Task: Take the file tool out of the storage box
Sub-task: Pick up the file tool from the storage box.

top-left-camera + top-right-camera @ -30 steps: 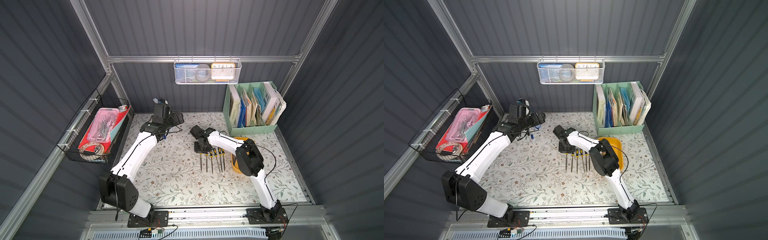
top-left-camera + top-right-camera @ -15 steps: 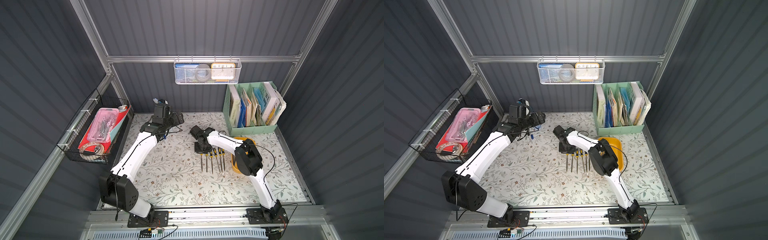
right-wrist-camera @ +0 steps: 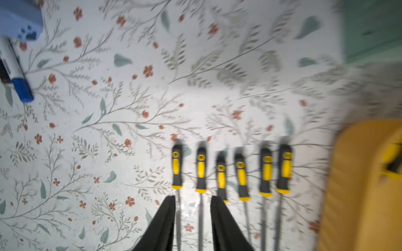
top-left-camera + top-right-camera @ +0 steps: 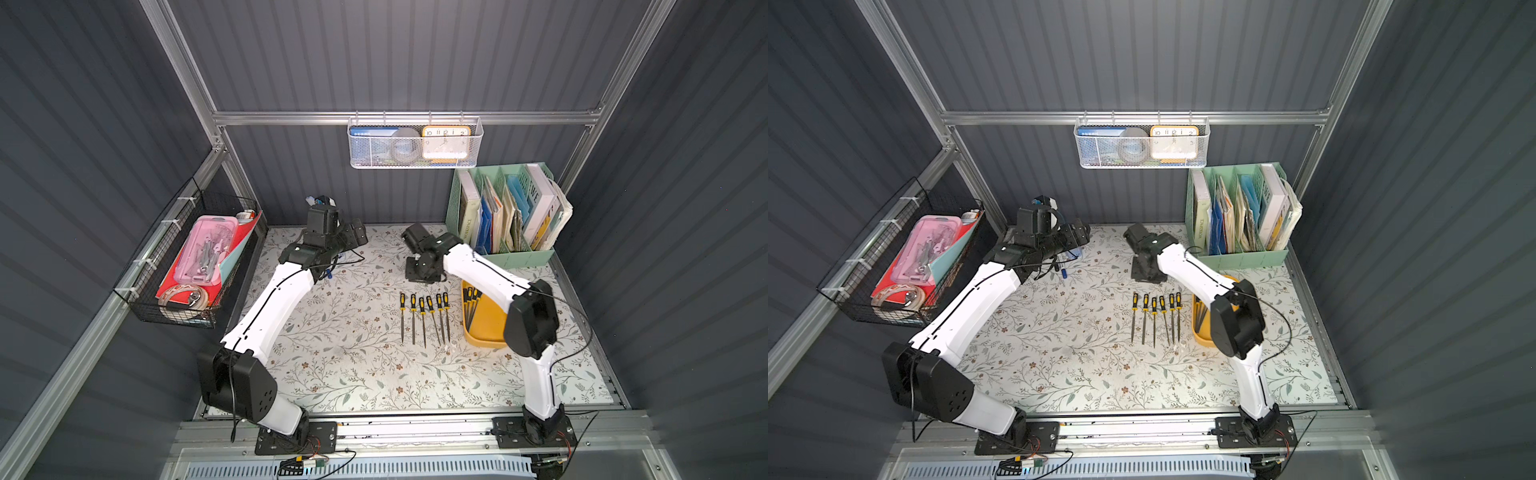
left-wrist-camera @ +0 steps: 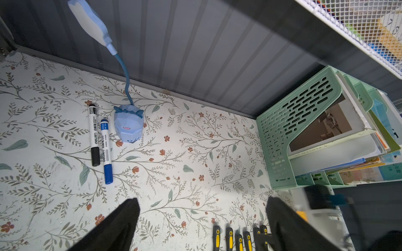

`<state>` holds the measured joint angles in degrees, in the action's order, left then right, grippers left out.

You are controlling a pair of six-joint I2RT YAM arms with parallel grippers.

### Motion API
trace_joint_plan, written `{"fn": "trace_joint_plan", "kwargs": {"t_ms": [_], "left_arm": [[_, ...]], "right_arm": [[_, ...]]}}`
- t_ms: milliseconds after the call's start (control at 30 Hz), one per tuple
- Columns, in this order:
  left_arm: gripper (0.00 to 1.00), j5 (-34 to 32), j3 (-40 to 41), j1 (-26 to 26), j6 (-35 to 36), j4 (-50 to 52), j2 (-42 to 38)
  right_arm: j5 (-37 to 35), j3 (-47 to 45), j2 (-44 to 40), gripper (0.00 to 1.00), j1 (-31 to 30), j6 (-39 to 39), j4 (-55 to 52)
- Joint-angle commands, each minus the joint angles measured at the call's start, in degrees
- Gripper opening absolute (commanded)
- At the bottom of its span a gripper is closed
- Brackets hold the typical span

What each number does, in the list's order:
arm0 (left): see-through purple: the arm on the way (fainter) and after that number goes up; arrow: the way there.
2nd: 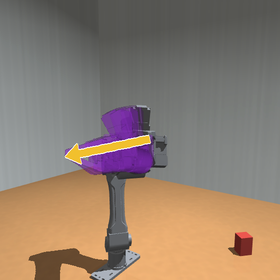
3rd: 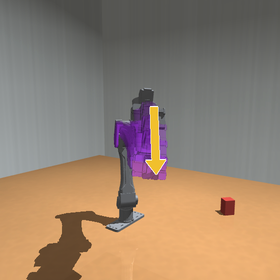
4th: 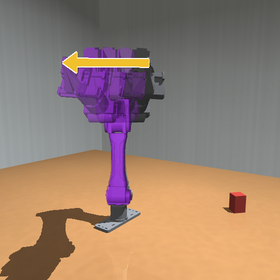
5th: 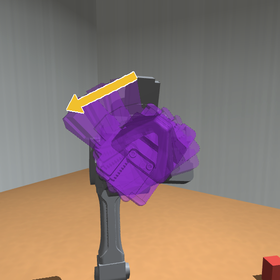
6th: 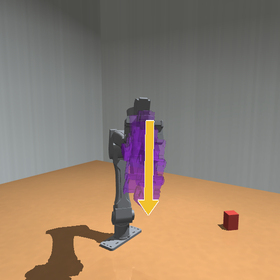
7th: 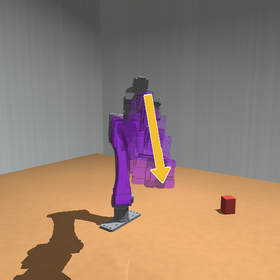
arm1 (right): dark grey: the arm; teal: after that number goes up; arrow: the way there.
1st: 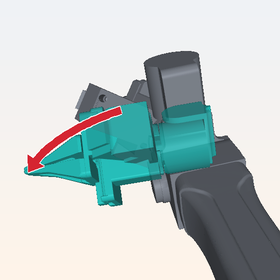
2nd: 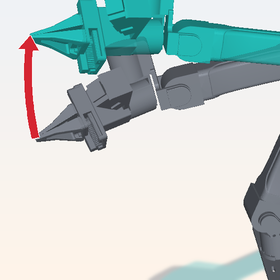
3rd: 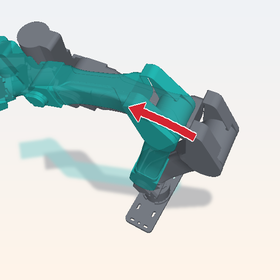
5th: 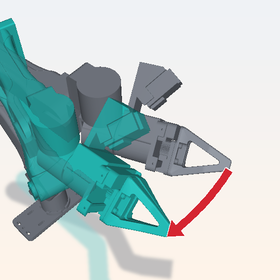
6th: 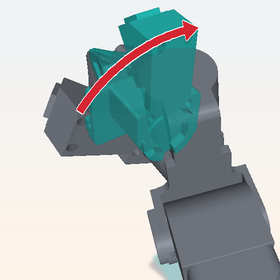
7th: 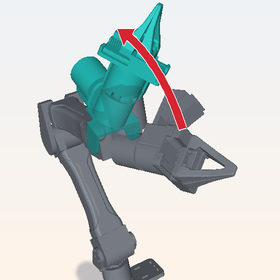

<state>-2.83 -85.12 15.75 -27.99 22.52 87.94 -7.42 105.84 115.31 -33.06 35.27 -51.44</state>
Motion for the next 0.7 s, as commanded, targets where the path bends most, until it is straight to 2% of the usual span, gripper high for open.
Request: {"fn": "trace_joint_plan", "kwargs": {"t_ms": [0,133,333,500,667], "left_arm": [[0.97,0.1,-0.5,-0.3,1.0,0.6,0.1],[0.97,0.5,-0.9,-0.3,1.0,0.1,0.6],[0.97,0.9,-1.5,-0.3,1.0,0.3,1.3],[0.97,0.5,-1.8,-0.3,1.0,0.8,0.9],[0.97,0.3,-2.2,-0.3,1.1,1.4,0.6]], "right_arm": [[-1.9,-8.7,-5.6,0.31,7.9,-0.8,-0.7],[0.2,-17.7,-11.6,0.3,15.7,-1.2,2.1],[0.3,-24.5,-11.8,0.3,22.3,-2.7,3.1],[1.6,-27.0,-9.8,0.32,24.8,-4.0,5.9],[1.9,-25.1,-6.1,0.32,25.4,-6.4,6.0]]}}
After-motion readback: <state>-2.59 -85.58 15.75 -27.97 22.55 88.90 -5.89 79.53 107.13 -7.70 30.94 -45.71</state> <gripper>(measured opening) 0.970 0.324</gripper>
